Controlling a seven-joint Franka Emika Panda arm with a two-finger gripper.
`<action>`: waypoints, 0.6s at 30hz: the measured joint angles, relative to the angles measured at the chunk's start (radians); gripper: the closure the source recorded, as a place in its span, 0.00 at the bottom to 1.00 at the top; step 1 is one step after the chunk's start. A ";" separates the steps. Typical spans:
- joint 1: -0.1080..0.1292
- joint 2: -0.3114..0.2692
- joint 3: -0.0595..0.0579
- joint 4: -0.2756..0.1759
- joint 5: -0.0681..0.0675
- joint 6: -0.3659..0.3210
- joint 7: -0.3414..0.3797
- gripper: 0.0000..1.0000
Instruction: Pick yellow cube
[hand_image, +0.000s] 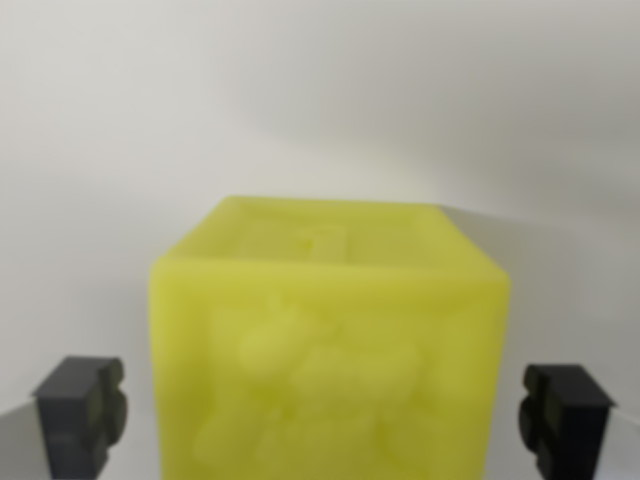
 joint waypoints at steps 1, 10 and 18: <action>0.000 0.007 0.000 0.002 0.002 0.005 -0.001 0.00; 0.002 0.028 -0.001 0.009 0.009 0.019 -0.008 0.00; 0.003 0.025 -0.001 0.008 0.009 0.017 -0.008 1.00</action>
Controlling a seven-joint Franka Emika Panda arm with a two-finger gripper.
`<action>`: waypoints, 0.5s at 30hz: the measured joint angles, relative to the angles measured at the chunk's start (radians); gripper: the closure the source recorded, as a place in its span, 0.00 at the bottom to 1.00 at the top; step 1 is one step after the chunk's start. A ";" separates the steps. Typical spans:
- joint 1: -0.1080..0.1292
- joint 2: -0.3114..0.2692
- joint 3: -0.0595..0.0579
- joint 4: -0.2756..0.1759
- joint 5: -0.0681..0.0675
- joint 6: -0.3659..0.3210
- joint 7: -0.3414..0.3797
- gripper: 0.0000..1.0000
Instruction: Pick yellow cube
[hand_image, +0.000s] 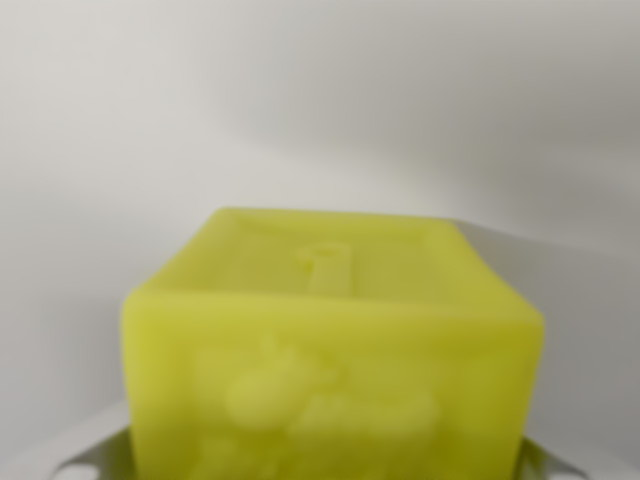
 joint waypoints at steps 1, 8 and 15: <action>0.000 -0.003 0.000 -0.001 0.000 -0.002 0.000 1.00; -0.001 -0.045 -0.001 -0.013 -0.009 -0.031 0.008 1.00; -0.003 -0.092 -0.001 -0.025 -0.021 -0.066 0.016 1.00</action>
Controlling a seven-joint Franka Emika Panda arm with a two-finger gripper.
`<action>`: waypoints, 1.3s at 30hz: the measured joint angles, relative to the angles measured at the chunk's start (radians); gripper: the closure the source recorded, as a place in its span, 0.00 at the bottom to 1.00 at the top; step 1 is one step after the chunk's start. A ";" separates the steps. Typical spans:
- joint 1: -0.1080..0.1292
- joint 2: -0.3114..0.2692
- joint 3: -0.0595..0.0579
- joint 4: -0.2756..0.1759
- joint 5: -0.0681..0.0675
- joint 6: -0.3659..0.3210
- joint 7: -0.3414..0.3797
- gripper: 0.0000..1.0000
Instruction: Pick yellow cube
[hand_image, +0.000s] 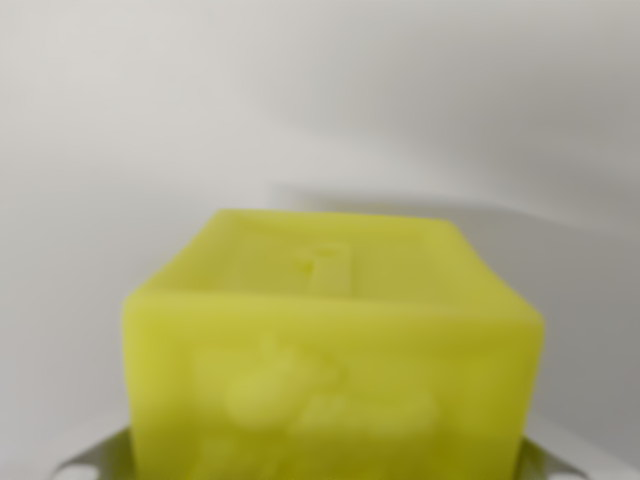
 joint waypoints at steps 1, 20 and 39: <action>0.000 -0.007 0.000 -0.002 -0.002 -0.005 0.001 1.00; -0.004 -0.128 0.001 -0.020 -0.024 -0.107 0.018 1.00; -0.007 -0.238 0.001 -0.021 -0.039 -0.218 0.028 1.00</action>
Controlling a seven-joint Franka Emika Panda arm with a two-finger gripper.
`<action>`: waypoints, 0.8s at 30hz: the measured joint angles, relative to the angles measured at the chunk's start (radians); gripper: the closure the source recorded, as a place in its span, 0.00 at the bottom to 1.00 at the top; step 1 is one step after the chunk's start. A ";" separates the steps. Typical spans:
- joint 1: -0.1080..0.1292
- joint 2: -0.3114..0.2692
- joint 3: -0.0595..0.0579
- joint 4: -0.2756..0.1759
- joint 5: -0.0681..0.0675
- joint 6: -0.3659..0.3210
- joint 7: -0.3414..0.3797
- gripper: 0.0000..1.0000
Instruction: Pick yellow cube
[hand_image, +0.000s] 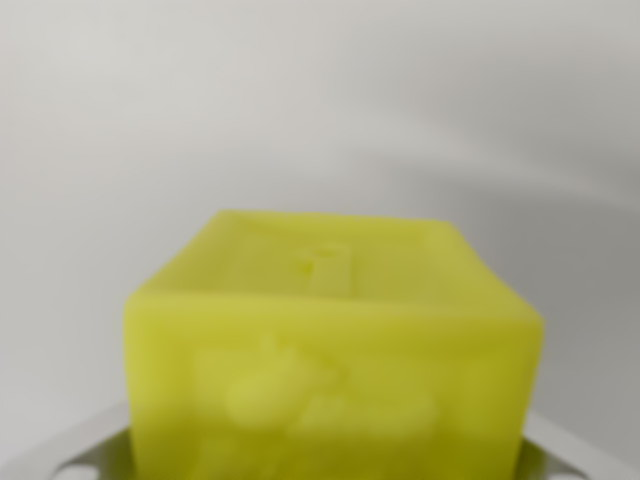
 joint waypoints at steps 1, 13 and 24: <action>0.000 -0.005 0.000 0.000 -0.001 -0.006 0.000 1.00; -0.001 -0.069 0.000 0.010 -0.007 -0.079 0.005 1.00; -0.001 -0.121 0.000 0.026 -0.011 -0.147 0.008 1.00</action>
